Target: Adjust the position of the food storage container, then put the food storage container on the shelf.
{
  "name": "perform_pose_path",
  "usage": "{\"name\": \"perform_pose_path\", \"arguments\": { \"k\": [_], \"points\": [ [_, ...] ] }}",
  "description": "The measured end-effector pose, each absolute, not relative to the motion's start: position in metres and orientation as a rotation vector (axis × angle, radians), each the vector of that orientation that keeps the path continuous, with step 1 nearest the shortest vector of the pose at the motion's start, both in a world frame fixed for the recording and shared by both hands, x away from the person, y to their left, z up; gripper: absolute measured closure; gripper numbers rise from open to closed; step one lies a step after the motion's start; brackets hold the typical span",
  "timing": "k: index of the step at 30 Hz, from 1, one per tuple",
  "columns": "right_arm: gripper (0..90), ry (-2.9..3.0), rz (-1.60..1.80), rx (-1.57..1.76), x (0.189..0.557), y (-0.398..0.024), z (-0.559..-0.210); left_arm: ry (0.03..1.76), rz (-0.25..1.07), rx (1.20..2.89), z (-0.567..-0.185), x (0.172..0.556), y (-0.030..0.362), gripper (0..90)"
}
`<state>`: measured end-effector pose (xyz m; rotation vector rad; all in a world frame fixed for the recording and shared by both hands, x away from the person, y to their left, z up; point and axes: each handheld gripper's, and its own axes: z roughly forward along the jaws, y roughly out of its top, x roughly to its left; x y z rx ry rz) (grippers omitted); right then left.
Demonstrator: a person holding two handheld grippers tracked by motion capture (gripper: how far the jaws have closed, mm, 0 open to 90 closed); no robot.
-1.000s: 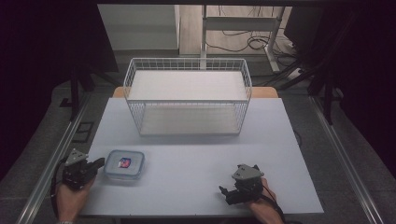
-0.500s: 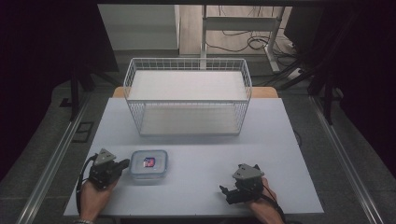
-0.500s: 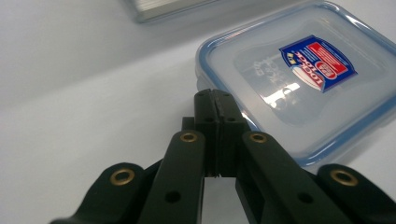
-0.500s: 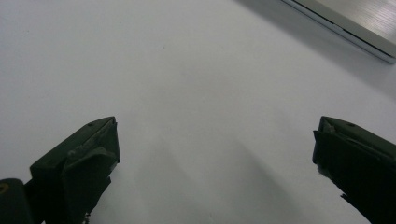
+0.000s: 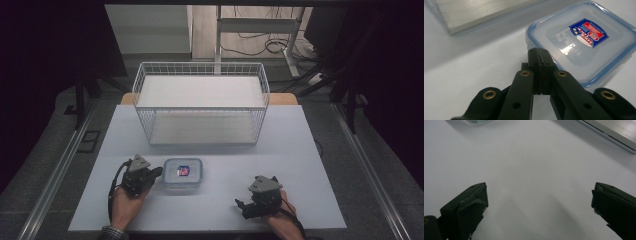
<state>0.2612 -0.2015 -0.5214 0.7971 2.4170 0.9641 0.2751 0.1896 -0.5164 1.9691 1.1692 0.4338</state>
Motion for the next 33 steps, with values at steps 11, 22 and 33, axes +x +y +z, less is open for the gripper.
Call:
{"name": "perform_pose_path", "arguments": {
  "k": [11, 22, 33],
  "points": [
    [0.6, 2.418, 0.963, 0.798, 0.261, -0.202, -0.522, 1.096, 0.384, 1.981, -0.516, 0.289, 0.157, 89.9],
    [0.8, 2.427, 0.96, 0.799, 0.261, -0.202, -0.522, 1.03, 0.337, 2.0, -0.516, 0.29, 0.135, 88.2],
    [0.0, 2.399, 1.064, 0.878, 0.262, -0.204, -0.519, 1.042, 0.341, 1.938, -0.509, 0.281, 0.16, 24.7]
  ]
}}
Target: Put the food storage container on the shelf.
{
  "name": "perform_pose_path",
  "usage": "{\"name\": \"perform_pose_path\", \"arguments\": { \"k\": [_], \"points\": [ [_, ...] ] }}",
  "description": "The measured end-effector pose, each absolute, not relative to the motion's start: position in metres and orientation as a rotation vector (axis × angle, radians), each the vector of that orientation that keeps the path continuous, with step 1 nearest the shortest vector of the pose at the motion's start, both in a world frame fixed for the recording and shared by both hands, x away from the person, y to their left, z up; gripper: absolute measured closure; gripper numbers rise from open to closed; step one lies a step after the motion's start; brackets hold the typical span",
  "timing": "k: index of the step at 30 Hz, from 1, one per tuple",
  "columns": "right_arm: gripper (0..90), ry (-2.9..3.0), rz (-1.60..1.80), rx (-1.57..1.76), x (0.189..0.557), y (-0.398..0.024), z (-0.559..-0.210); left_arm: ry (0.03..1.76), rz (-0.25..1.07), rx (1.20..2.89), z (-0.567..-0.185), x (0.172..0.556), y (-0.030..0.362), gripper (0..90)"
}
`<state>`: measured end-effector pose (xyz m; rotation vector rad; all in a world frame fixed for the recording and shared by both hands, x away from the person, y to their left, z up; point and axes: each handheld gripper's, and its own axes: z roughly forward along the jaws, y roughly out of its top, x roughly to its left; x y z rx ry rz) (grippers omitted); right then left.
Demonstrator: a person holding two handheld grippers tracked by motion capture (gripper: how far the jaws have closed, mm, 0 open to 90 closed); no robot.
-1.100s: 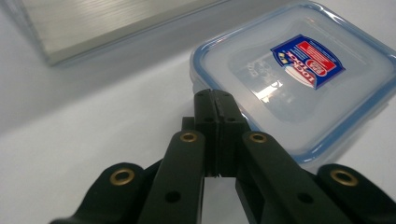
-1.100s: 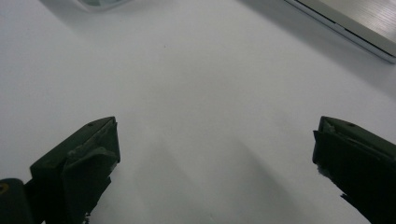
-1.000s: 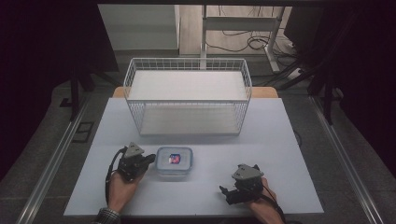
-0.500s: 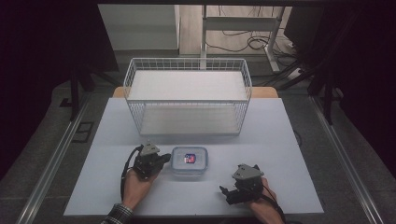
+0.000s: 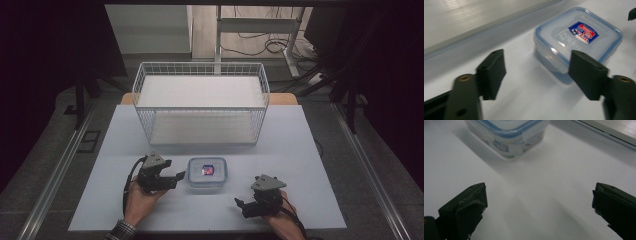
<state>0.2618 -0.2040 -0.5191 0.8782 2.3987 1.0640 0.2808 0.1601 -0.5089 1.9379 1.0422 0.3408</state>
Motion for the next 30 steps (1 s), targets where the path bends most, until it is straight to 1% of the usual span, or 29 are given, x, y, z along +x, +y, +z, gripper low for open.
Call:
{"name": "perform_pose_path", "arguments": {
  "k": [1, 3, 5, 13, 15, 21, 30],
  "points": [
    [0.0, 2.399, 1.071, 0.878, 0.262, -0.204, -0.519, 1.042, 0.325, 1.93, -0.509, 0.28, 0.162, 20.2],
    [0.0, 2.396, 1.08, 0.887, 0.262, -0.203, -0.518, 1.036, 0.312, 1.914, -0.509, 0.279, 0.165, 16.2],
    [0.0, 2.399, 1.091, 0.906, 0.263, -0.201, -0.517, 1.038, 0.29, 1.907, -0.509, 0.279, 0.168, 10.4],
    [0.0, 2.503, 1.186, 0.95, 0.275, -0.187, -0.505, 1.008, 0.229, 1.905, -0.505, 0.279, 0.168, 4.9],
    [0.2, 2.526, 1.211, 0.962, 0.28, -0.184, -0.502, 0.997, 0.222, 1.902, -0.504, 0.279, 0.166, 5.1],
    [6.0, 2.54, 1.234, 1.009, 0.3, -0.177, -0.491, 0.957, 0.205, 1.931, -0.502, 0.283, 0.158, 8.2],
    [11.4, 2.537, 1.217, 1.052, 0.331, -0.154, -0.486, 0.925, 0.194, 1.961, -0.497, 0.301, 0.143, 10.5]
  ]
}}
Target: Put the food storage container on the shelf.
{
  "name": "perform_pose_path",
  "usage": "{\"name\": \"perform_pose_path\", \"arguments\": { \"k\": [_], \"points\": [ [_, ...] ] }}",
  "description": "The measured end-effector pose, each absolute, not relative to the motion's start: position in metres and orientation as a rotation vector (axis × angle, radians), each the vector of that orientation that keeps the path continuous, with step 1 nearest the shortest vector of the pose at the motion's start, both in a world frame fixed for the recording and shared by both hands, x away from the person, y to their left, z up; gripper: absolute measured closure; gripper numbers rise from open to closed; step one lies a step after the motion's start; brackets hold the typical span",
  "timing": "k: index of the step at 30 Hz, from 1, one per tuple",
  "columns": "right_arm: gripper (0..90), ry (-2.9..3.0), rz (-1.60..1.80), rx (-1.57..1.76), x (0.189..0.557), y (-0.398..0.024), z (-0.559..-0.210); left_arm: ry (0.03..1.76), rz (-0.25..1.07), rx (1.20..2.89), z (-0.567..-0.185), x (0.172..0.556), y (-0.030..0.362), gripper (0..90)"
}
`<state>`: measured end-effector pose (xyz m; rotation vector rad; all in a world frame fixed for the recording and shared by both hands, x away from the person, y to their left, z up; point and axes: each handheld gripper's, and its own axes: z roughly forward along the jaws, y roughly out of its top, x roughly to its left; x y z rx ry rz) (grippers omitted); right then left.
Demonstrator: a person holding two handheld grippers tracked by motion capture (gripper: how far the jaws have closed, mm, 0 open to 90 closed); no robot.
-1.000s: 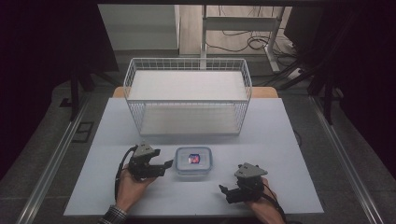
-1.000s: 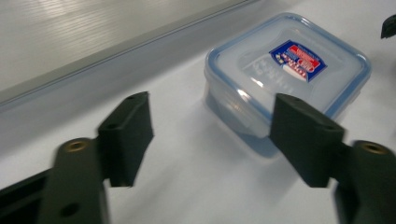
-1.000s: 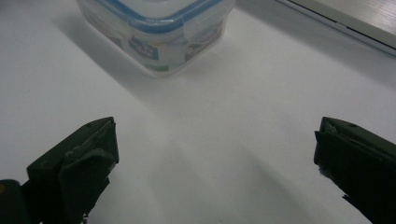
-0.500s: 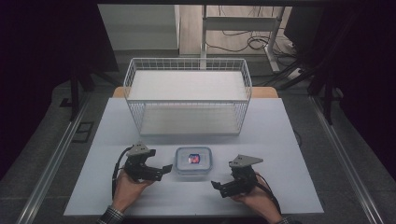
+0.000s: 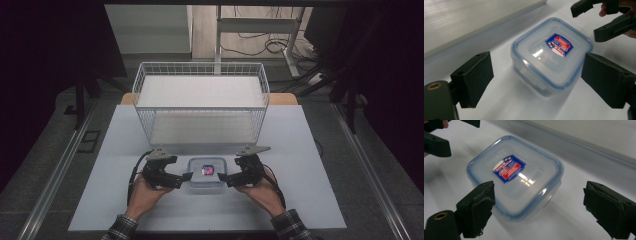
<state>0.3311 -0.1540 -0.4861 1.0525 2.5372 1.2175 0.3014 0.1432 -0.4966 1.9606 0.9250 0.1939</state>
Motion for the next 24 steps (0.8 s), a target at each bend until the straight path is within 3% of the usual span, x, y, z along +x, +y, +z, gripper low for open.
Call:
{"name": "perform_pose_path", "arguments": {
  "k": [8, 12, 17, 24],
  "points": [
    [11.6, 2.604, 1.192, 1.065, 0.349, -0.138, -0.494, 0.936, 0.119, 1.977, -0.511, 0.316, 0.132, 9.9],
    [10.3, 2.668, 1.236, 1.151, 0.352, -0.141, -0.506, 0.947, -0.002, 1.975, -0.526, 0.32, 0.129, 9.9],
    [14.0, 2.749, 1.29, 1.189, 0.35, -0.144, -0.511, 0.935, -0.077, 1.974, -0.528, 0.318, 0.13, 17.3],
    [32.7, 2.762, 1.275, 1.128, 0.337, -0.155, -0.504, 0.929, -0.091, 1.975, -0.526, 0.307, 0.136, 31.6]
  ]
}}
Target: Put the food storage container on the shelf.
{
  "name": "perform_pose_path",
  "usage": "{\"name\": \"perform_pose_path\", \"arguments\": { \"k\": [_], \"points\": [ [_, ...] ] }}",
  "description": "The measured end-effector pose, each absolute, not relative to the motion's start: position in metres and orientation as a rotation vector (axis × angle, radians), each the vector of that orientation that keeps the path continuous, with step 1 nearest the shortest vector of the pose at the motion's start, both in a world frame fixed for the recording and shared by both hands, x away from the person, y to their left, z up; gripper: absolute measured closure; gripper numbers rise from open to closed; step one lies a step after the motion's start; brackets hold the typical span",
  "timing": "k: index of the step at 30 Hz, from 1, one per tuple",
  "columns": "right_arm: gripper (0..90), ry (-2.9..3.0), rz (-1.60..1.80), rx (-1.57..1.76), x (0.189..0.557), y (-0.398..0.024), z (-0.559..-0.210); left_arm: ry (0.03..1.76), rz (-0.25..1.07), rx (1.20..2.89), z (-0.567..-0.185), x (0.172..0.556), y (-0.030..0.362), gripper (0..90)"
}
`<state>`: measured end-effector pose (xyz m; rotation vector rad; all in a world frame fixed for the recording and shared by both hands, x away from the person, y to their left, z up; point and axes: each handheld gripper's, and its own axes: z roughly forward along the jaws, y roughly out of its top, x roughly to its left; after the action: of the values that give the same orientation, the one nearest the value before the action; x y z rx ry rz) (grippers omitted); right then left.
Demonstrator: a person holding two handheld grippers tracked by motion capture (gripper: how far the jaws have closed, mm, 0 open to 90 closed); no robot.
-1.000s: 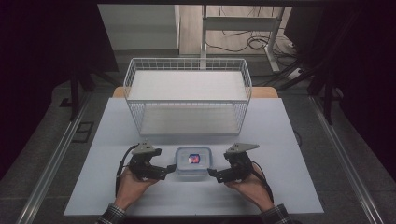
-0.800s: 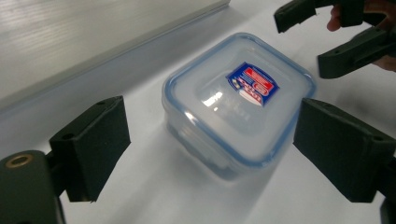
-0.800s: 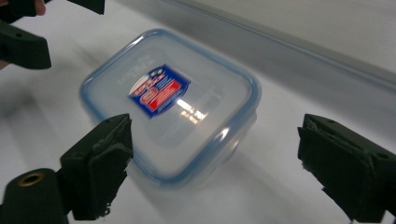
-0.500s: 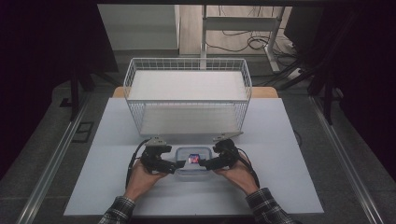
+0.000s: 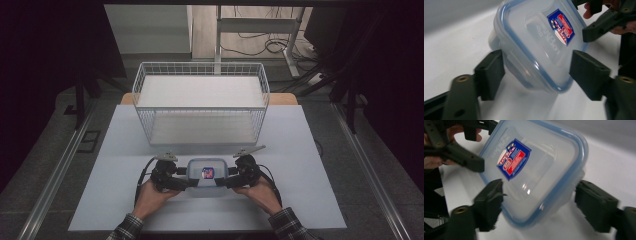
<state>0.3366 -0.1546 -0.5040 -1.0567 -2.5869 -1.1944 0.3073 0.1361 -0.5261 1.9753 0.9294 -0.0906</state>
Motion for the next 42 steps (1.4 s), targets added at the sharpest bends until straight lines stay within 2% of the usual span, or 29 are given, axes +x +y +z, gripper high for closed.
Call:
{"name": "perform_pose_path", "arguments": {
  "k": [4, 8, 14, 16, 17, 26, 32, 42],
  "points": [
    [45.6, -2.558, -1.219, -1.043, 0.334, -0.164, -0.5, 0.933, -0.11, 1.919, -0.524, 0.299, 0.146, 45.5],
    [52.1, -2.508, -1.248, -1.027, 0.334, -0.172, -0.5, 0.919, -0.169, 1.874, -0.527, 0.299, 0.154, 54.0],
    [56.5, -2.441, -1.285, -1.023, 0.332, -0.179, -0.502, 0.901, -0.174, 1.862, -0.528, 0.298, 0.155, 55.8],
    [68.4, -2.437, -1.324, -1.054, 0.331, -0.184, -0.5, 0.918, -0.231, 1.821, -0.532, 0.301, 0.16, 56.3],
    [69.7, -2.415, -1.343, -1.066, 0.333, -0.187, -0.499, 0.915, -0.258, 1.801, -0.534, 0.302, 0.162, 57.9],
    [62.8, -2.426, -1.311, -1.027, 0.336, -0.185, -0.505, 0.905, -0.25, 1.799, -0.533, 0.305, 0.161, 58.4],
    [68.0, -2.406, -1.335, -1.068, 0.337, -0.187, -0.502, 0.907, -0.252, 1.777, -0.532, 0.309, 0.161, 59.5],
    [68.9, -2.458, -1.361, -1.069, 0.336, -0.182, -0.49, 0.909, -0.247, 1.756, -0.526, 0.314, 0.165, 59.1]
  ]
}}
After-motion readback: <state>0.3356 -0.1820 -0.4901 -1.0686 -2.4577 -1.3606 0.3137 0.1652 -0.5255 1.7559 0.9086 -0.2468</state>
